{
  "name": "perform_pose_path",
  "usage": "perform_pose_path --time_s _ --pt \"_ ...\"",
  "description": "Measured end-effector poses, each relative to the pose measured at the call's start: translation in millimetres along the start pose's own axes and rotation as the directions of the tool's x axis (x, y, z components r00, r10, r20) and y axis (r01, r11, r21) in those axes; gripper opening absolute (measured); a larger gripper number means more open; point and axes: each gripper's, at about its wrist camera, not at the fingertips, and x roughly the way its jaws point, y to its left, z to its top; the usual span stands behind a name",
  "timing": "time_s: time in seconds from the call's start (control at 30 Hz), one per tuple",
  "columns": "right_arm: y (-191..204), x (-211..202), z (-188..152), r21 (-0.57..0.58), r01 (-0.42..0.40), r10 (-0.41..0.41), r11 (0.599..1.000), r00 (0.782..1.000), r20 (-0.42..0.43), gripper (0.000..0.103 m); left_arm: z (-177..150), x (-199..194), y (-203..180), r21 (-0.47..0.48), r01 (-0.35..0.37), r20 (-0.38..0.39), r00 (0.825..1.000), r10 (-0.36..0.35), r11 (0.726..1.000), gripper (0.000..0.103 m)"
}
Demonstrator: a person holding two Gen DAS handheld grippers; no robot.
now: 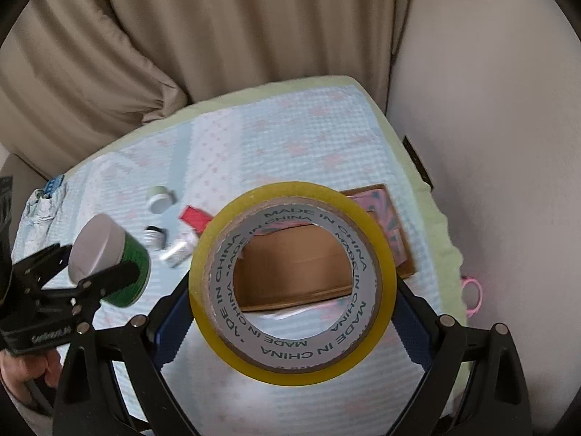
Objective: Organize rigid objects
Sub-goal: 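Carry the jar and tape roll into the cardboard box and release both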
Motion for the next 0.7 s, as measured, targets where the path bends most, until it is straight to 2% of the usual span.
perform_pose_path --time_s 0.13,0.3,0.5,0.7 --pt "-39 28 20 0.014 0.004 -0.003 1.000 0.999 -0.049 0.095 14 36 -25 -0.029 -0.006 -0.035 0.999 0.005 1.000 0.069" --pt "-70 71 42 0.048 -0.013 0.019 0.999 0.993 -0.116 0.095 26 87 -30 -0.040 -0.044 -0.092 0.995 0.040 0.998 0.069" --pt "-86 137 56 0.036 -0.005 0.013 0.999 0.980 -0.201 0.095 34 152 -18 -0.030 -0.084 -0.175 0.981 0.078 0.996 0.069" --pt "-86 197 55 -0.034 -0.028 0.017 0.999 0.961 -0.276 0.095 30 215 -5 0.007 -0.120 -0.263 0.958 0.117 0.993 0.069"
